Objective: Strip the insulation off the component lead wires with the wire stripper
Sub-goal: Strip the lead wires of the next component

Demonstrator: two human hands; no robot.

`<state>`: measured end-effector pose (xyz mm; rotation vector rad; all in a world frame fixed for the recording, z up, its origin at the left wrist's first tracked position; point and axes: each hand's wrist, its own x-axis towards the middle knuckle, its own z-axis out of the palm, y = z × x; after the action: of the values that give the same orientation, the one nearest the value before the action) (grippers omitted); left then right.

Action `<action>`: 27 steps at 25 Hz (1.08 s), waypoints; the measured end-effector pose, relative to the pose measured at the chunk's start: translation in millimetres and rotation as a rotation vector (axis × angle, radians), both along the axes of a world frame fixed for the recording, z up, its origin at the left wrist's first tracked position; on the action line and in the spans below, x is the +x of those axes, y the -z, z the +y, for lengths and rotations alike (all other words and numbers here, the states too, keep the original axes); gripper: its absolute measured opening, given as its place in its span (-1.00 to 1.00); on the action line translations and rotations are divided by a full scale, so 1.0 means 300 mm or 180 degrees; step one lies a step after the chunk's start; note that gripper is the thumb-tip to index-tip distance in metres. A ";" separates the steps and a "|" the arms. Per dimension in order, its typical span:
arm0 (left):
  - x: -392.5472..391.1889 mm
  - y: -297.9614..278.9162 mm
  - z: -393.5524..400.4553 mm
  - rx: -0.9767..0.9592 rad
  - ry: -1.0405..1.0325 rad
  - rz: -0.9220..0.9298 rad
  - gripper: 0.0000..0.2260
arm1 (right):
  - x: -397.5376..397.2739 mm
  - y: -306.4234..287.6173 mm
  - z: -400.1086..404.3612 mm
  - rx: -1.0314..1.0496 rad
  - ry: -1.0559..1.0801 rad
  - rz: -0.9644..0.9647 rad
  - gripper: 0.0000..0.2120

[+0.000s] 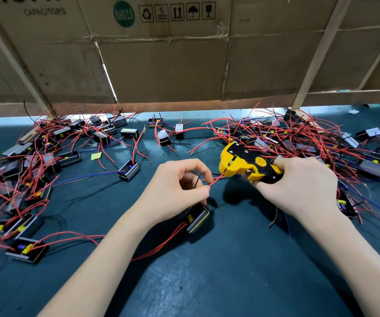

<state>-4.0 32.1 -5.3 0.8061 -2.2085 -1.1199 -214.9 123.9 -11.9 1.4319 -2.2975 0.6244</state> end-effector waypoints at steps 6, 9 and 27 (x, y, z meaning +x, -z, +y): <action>0.014 0.001 -0.032 0.0032 -0.0381 0.0122 -0.82 | -0.025 0.027 -0.015 -0.0274 -0.0062 0.0274 -0.45; 0.032 0.018 -0.072 0.0040 -0.1294 0.0178 -0.75 | -0.044 0.040 -0.020 -0.0153 0.0048 0.0347 -0.46; -0.047 0.111 -0.020 -0.1567 -0.0256 -0.0641 -0.60 | -0.037 -0.009 -0.002 -0.1147 -0.0535 -0.1310 -0.58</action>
<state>-18.2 26.2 -38.7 0.8026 -2.4431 -0.4341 -226.0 123.2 -9.2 1.4259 -2.2004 1.4193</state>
